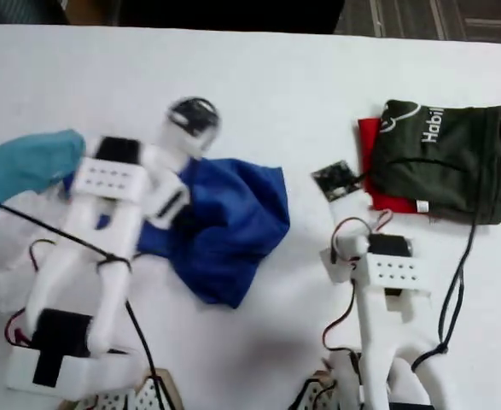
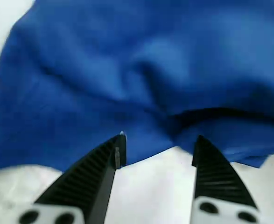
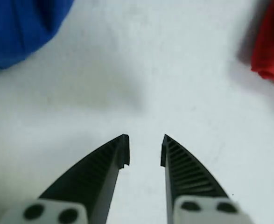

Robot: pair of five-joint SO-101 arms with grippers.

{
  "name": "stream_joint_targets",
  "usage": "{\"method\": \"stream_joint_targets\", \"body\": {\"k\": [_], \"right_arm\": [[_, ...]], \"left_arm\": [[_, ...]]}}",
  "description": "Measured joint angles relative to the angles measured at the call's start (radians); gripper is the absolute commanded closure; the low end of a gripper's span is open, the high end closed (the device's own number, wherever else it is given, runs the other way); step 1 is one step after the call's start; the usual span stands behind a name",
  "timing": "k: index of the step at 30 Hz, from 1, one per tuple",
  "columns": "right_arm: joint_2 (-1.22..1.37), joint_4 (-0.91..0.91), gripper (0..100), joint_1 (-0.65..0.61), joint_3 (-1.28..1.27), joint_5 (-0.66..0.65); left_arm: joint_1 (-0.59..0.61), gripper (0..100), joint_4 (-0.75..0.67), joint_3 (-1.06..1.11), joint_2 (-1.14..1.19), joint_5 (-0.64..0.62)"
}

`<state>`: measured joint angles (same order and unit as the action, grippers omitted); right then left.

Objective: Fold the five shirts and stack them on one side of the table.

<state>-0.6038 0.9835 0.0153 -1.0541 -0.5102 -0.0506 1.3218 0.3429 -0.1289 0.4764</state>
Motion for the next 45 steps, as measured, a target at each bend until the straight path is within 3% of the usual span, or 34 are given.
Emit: {"method": "stream_joint_targets", "body": {"k": [6,10,12,14,18,22,30,32,35,40,45], "right_arm": [[0.0,0.0,87.5,0.072,0.0,0.0],[0.0,0.0,87.5,0.074,0.0,0.0],[0.0,0.0,87.5,0.074,0.0,0.0],[0.0,0.0,87.5,0.074,0.0,0.0],[0.0,0.0,87.5,0.074,0.0,0.0],[0.0,0.0,87.5,0.074,0.0,0.0],[0.0,0.0,87.5,0.074,0.0,0.0],[0.0,-0.011,87.5,0.074,0.0,0.0],[0.0,-0.026,87.3,0.074,0.0,0.0],[0.0,-0.029,87.2,0.072,0.0,0.0],[0.0,-0.029,87.4,0.075,0.0,0.0]], "left_arm": [[-0.146,75,-0.083,0.129,0.0,-0.035],[-0.176,76,-0.132,0.199,0.0,-0.038],[-0.176,83,-0.153,0.236,0.0,-0.041],[-0.176,97,-0.173,0.269,0.0,-0.041],[-0.172,98,-0.209,0.311,0.0,-0.038],[-0.063,97,-0.218,0.31,0.0,-0.038],[0.411,97,-0.166,0.077,0.0,-0.037],[0.43,97,-0.095,0.015,-0.002,0.012],[0.361,92,0.026,-0.008,-0.002,0.11],[0.141,71,0.176,-0.008,-0.002,0.17],[-0.031,73,0.215,-0.009,-0.002,0.17]]}}
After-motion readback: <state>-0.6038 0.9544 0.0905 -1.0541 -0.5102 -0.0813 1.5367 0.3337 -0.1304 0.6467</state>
